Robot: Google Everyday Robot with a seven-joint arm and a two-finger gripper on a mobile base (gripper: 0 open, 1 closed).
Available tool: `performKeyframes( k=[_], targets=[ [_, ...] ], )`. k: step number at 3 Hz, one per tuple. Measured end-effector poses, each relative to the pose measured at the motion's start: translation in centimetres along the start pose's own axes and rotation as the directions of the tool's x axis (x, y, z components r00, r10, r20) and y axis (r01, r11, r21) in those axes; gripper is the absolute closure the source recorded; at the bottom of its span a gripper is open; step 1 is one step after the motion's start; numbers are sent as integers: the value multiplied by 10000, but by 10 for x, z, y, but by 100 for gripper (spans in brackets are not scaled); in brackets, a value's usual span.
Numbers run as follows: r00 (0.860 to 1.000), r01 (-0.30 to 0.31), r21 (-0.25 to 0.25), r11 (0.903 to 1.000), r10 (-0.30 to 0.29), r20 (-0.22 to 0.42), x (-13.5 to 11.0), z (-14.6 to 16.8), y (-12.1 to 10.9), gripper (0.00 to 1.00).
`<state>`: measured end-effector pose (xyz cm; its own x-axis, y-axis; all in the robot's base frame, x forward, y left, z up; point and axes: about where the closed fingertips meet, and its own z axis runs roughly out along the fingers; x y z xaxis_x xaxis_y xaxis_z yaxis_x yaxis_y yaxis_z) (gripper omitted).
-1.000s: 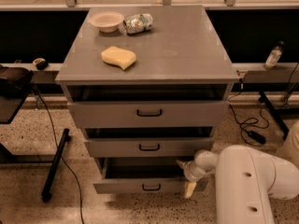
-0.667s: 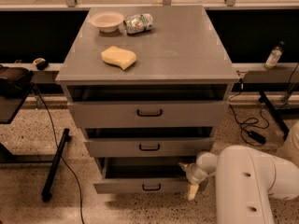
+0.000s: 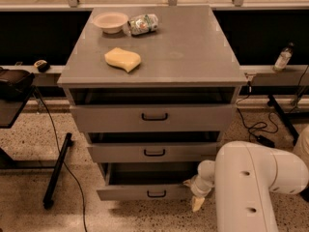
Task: Open bottom drawer
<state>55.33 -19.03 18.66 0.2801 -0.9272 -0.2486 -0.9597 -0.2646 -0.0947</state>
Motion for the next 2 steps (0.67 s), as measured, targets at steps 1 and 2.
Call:
performKeyframes(
  k=[1, 2],
  targets=[
    [9987, 502, -832, 9953, -499, 62, -17, 4, 28, 21],
    [9973, 660, -1144, 9912, -619, 389, -25, -5, 57, 22]
  ],
)
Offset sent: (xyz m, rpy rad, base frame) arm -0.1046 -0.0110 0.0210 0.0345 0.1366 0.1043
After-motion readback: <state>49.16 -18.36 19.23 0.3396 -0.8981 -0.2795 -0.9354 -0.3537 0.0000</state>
